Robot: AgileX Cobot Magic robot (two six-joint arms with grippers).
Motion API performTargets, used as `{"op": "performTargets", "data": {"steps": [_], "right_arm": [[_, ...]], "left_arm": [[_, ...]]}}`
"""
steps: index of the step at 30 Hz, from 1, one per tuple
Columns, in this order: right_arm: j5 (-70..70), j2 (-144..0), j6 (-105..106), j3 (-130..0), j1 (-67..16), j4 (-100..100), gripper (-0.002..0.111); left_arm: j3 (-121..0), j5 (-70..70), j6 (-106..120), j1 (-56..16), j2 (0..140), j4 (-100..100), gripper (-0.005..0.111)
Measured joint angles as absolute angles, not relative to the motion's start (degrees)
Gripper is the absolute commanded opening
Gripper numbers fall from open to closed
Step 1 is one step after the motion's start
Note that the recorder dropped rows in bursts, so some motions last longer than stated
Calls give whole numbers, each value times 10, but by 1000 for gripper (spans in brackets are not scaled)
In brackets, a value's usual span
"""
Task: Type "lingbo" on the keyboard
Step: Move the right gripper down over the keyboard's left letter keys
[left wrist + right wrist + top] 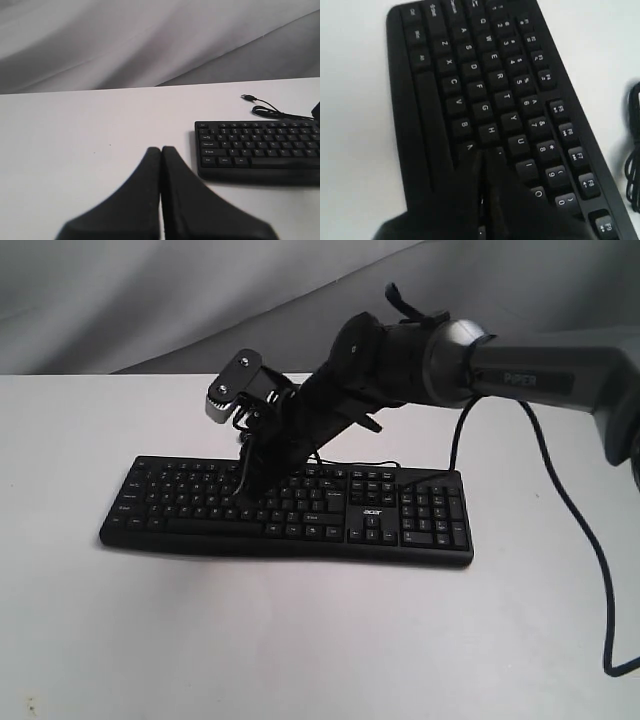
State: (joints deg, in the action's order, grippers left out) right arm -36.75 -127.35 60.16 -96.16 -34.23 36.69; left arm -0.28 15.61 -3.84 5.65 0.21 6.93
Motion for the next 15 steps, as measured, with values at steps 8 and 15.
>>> {"op": "performTargets", "data": {"steps": [8,15], "right_arm": [[-368,-1299,578,-963,-342,316,0],[-352,-1306,551,-964,-341,281,0]], "left_arm": [[-3,156,-38,57,2,69,1],[-3,156,-38,57,2,69,1]]}}
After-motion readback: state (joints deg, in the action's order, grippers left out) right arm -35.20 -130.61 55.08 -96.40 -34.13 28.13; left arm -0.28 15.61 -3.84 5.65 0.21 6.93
